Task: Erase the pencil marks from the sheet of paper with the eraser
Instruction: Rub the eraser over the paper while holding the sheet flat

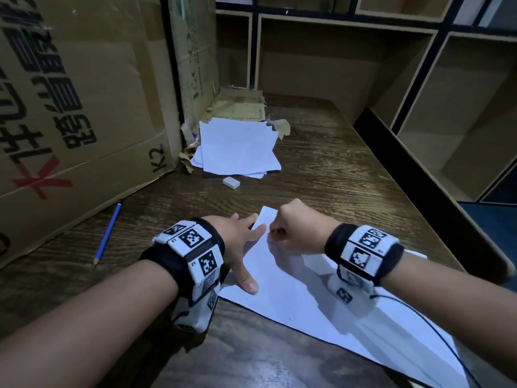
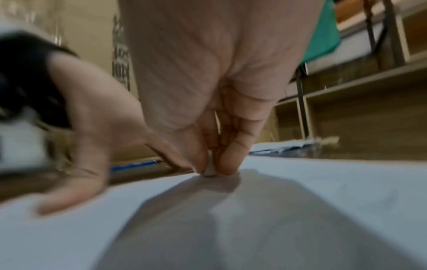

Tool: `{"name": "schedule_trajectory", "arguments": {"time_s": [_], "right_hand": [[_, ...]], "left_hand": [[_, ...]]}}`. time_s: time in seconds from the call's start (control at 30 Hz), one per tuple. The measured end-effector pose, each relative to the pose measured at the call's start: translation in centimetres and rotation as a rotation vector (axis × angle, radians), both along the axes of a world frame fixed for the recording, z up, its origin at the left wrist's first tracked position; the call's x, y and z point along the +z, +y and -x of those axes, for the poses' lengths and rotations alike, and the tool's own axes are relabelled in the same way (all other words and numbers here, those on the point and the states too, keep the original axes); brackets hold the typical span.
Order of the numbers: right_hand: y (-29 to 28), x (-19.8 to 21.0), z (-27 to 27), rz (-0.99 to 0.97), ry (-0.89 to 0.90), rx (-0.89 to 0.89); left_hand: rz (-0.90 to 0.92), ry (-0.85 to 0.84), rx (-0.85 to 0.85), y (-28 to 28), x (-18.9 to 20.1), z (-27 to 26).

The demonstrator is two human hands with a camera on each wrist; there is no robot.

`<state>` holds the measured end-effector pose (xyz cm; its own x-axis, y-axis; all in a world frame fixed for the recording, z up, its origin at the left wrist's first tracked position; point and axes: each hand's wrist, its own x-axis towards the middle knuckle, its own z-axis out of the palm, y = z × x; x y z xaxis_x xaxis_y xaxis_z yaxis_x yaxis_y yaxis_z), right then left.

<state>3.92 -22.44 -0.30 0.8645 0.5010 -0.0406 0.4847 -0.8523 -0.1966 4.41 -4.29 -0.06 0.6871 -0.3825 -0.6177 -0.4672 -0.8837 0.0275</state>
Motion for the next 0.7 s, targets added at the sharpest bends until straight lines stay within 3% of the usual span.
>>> {"name": "schedule_trajectory", "arguments": {"time_s": [0.13, 0.33, 0.47, 0.63, 0.7], "right_hand": [[1.3, -0.4, 3.9, 0.006, 0.150, 0.254], [-1.3, -0.2, -1.7, 0.018, 0.024, 0.150], [-0.5, -0.3, 1.6, -0.034, 0.205, 0.232], [-2.6, 0.1, -1.1, -0.109, 0.111, -0.089], [-2.3, -0.4, -0.9, -0.092, 0.068, -0.125]], "left_hand": [[0.055, 0.012, -0.008, 0.0, -0.7, -0.2], [0.039, 0.024, -0.028, 0.3, -1.2, -0.4], [0.040, 0.051, -0.009, 0.3, -0.6, -0.1], [-0.042, 0.001, -0.061, -0.6, 0.3, 0.2], [-0.081, -0.062, -0.079, -0.6, 0.5, 0.7]]}}
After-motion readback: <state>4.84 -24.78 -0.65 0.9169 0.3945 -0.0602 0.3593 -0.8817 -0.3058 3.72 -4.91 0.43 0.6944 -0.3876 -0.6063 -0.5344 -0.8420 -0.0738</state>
